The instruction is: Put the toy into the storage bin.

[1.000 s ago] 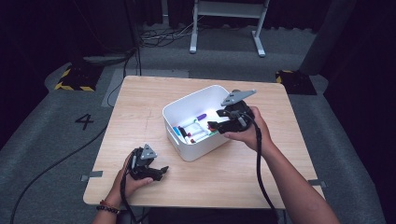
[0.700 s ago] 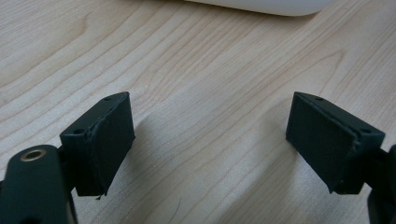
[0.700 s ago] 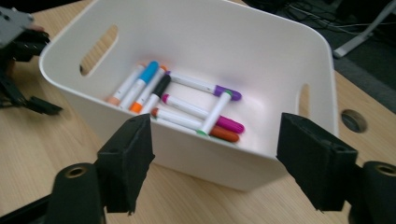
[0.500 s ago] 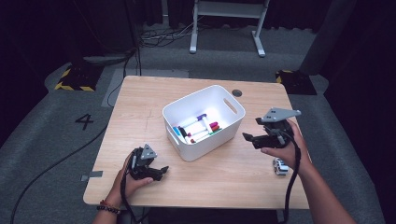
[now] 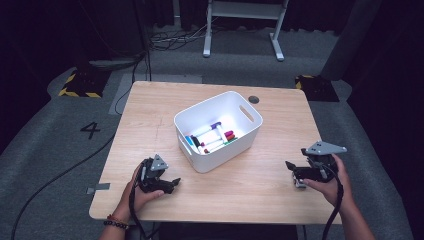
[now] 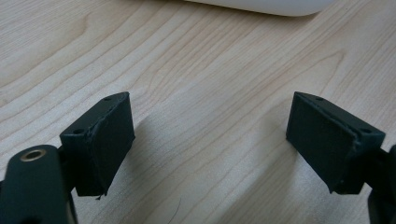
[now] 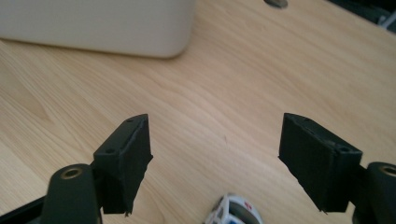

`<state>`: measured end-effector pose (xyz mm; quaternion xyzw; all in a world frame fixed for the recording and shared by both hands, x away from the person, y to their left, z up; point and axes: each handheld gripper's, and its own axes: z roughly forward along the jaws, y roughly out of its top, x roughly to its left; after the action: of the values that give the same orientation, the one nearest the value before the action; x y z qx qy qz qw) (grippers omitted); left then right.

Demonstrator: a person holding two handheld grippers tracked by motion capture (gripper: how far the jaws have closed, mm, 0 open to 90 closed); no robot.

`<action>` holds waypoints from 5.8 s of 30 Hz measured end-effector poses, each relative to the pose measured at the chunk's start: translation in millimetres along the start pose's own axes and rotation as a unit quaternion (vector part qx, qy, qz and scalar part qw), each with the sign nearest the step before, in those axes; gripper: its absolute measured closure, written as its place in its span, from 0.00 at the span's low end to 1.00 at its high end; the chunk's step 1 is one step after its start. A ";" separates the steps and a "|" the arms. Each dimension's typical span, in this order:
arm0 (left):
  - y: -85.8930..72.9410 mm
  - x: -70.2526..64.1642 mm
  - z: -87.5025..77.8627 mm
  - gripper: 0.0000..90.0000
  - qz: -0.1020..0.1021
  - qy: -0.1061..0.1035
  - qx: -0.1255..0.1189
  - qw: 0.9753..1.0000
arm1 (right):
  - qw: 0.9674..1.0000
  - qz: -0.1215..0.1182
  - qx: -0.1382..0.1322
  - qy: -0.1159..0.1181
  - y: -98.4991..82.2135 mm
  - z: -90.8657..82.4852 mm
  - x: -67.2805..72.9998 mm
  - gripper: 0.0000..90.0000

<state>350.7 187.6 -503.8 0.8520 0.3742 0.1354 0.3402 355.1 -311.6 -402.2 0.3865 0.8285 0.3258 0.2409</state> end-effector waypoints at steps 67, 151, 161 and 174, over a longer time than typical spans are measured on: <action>-0.1 -0.3 0.2 0.17 0.000 0.001 -0.002 1.000 | 0.997 0.079 0.008 0.002 -95.6 20.1 -11.8 0.54; 0.3 0.4 0.1 0.17 0.001 0.000 0.001 1.000 | 0.992 -0.006 -0.117 0.054 137.7 3.7 2.8 0.54; 0.3 0.4 0.1 0.17 0.001 0.000 0.001 1.000 | 0.991 -0.015 -0.118 0.066 160.4 13.4 14.1 0.54; 0.3 0.3 0.0 0.17 0.001 0.000 0.001 1.000 | 0.990 -0.039 -0.105 0.083 188.7 36.7 38.1 0.54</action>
<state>351.0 187.7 -503.6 0.8528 0.3735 0.1354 0.3390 448.0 -176.0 -295.5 0.2986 0.8213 0.4321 0.2226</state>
